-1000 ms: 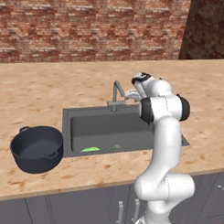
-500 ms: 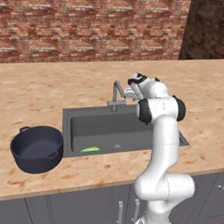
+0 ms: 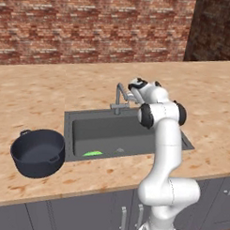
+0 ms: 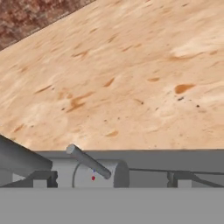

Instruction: Dump the corn from the pot into the sink. Then turn on the water and wash the corn. Then turn off the water and put the corn back in the pot.

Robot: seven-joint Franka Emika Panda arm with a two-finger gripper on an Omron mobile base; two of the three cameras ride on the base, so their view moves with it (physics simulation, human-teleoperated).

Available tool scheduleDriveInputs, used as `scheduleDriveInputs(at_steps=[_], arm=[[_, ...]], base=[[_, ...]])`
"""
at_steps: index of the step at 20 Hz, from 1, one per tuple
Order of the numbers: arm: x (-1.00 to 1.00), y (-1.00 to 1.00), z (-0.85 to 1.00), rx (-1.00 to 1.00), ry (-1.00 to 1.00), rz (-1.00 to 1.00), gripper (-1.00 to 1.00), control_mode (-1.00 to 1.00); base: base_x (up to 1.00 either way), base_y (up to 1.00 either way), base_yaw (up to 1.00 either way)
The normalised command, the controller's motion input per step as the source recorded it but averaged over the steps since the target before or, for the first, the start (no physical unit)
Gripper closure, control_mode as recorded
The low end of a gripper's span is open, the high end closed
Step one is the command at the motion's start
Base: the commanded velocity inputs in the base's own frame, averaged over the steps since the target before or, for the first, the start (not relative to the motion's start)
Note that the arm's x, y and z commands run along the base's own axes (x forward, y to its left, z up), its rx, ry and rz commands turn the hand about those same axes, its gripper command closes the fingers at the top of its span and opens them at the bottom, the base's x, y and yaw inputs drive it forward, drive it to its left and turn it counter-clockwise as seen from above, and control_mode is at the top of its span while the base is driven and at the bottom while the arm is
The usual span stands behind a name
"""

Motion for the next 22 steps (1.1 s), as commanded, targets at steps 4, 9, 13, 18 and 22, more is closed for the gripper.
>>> scheduleDriveInputs(at_steps=[4,9,13,18,22], arm=[[0.21,0.0,-0.17,-0.02,0.0,-0.04,-1.0,-1.0],[0.21,0.0,-0.17,-0.03,0.0,-0.04,-1.0,-1.0],[0.19,0.0,-0.17,-0.03,0.0,-0.04,-1.0,-1.0],[0.12,0.0,-0.15,-0.03,0.0,-0.05,-1.0,-1.0],[0.0,-0.06,-0.08,-0.03,0.0,-0.06,1.0,-1.0]], base=[[0.0,0.0,0.0],[0.0,0.0,0.0],[0.0,0.0,0.0],[0.0,0.0,0.0],[0.0,0.0,0.0]])
